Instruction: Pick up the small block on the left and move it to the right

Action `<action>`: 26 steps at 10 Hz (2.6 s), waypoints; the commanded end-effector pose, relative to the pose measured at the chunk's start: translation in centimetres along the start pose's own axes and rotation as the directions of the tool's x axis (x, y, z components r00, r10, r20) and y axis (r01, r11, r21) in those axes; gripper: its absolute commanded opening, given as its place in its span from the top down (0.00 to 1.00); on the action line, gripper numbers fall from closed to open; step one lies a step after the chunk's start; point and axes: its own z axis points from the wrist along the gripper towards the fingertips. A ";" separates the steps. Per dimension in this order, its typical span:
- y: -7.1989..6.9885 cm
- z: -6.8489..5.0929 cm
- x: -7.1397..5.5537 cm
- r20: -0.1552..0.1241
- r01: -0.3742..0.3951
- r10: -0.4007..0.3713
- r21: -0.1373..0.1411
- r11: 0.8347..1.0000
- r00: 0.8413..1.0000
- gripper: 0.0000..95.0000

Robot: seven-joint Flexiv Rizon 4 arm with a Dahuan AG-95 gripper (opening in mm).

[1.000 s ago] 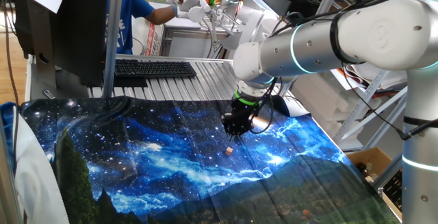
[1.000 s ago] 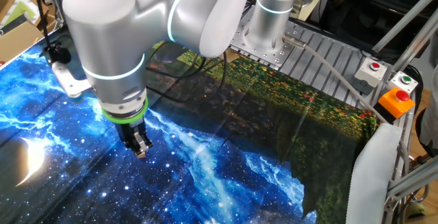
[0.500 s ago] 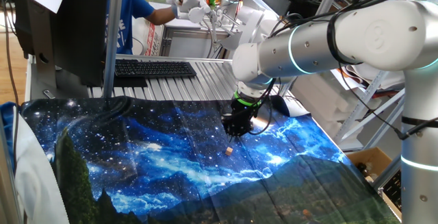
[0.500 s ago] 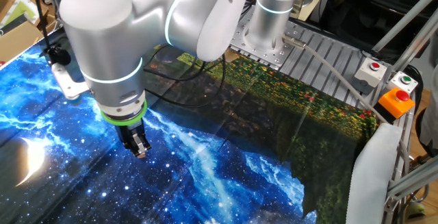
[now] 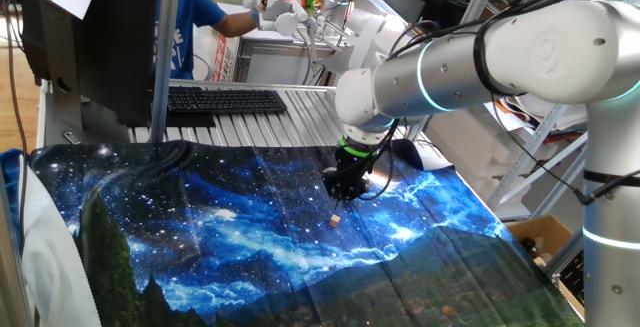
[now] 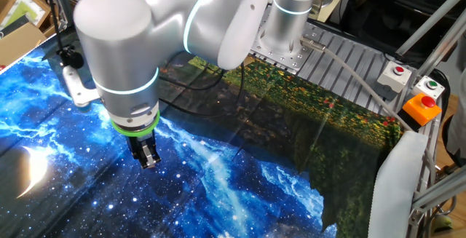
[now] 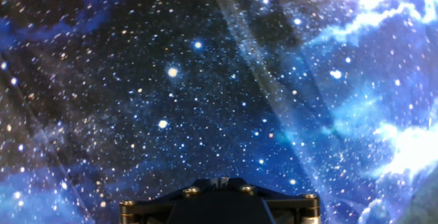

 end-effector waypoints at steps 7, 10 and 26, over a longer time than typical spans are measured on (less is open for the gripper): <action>0.0 0.2 0.0 -0.014 -0.010 0.010 -0.010 1.000 1.000 0.80; 0.0 0.3 0.1 -0.021 -0.029 0.028 -0.021 0.999 0.999 0.60; 0.0 2.1 1.1 -0.041 -0.054 0.052 -0.054 0.997 0.998 0.60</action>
